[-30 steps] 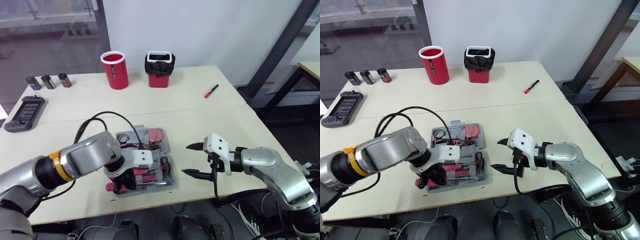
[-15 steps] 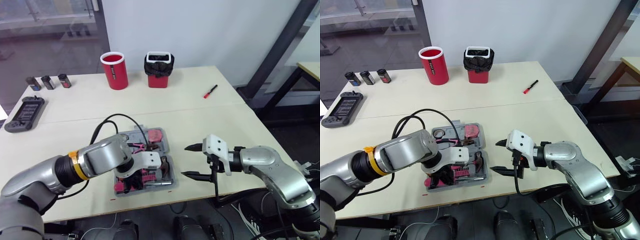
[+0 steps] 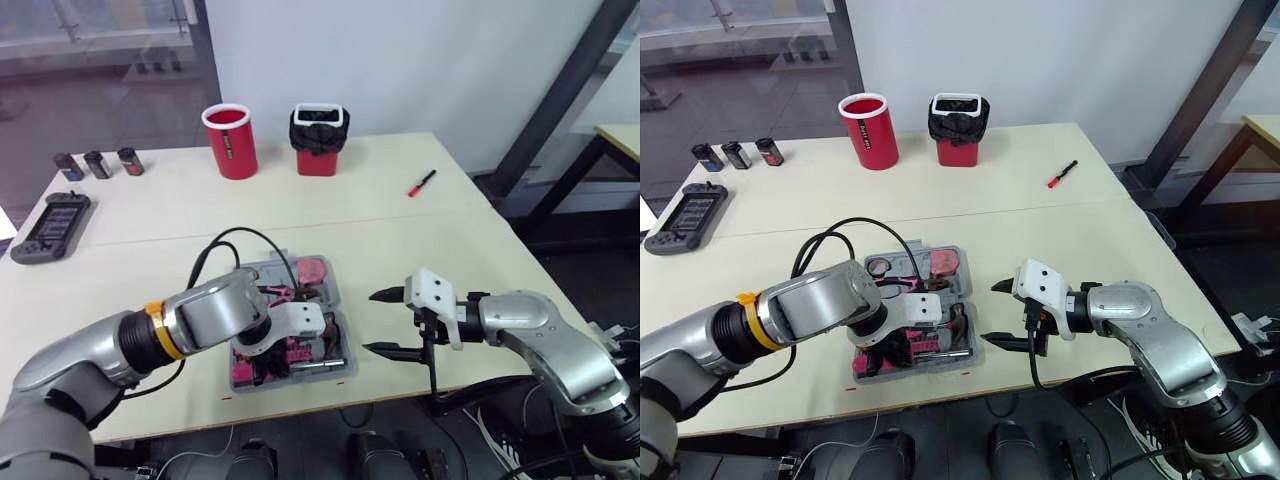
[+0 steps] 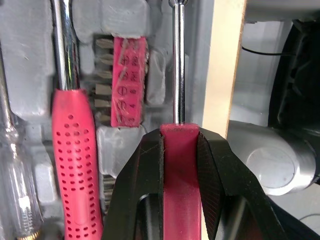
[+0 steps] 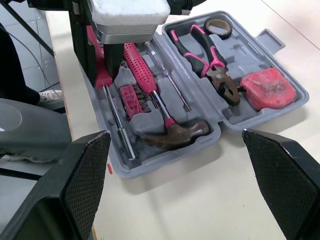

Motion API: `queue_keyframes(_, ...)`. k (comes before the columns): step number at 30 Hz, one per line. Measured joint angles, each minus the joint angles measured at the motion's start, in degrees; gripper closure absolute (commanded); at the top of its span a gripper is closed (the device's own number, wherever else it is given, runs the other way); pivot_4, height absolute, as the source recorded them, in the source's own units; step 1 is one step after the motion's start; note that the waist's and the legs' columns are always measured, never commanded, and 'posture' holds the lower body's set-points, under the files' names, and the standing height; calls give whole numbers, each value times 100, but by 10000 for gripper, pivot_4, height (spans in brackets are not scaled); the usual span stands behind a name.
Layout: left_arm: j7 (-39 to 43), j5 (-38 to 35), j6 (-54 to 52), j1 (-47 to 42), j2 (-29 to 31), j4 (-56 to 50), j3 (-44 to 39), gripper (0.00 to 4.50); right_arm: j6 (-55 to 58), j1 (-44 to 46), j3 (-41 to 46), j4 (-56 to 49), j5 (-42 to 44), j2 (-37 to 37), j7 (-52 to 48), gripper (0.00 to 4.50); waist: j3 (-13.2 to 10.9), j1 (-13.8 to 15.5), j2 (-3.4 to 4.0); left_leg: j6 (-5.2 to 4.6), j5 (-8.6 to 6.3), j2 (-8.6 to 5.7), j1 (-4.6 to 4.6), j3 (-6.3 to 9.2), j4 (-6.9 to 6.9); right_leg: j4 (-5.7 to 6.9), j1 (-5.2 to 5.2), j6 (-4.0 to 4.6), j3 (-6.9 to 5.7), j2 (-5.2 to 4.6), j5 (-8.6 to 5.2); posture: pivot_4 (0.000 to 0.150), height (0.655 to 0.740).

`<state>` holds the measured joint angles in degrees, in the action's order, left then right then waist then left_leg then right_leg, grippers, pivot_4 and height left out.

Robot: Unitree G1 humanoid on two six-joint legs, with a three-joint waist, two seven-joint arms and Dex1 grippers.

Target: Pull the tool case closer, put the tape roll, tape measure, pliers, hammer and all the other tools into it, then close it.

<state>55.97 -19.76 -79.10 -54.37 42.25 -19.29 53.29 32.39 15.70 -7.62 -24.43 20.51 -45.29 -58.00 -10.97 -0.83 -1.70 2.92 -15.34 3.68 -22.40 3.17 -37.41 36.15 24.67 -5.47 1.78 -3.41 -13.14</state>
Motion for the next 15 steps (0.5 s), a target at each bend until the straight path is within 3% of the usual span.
queue_keyframes(15, -160, 47, 111, 83, -124, 138, 72, 40746, 296, 13, 4, -75, 234, 19, 39, 0, 0, 15, 1, 1, 1, -1, 0, 3, -3, 1, -4, 0, 0, 0, 0, 1500, 7387)
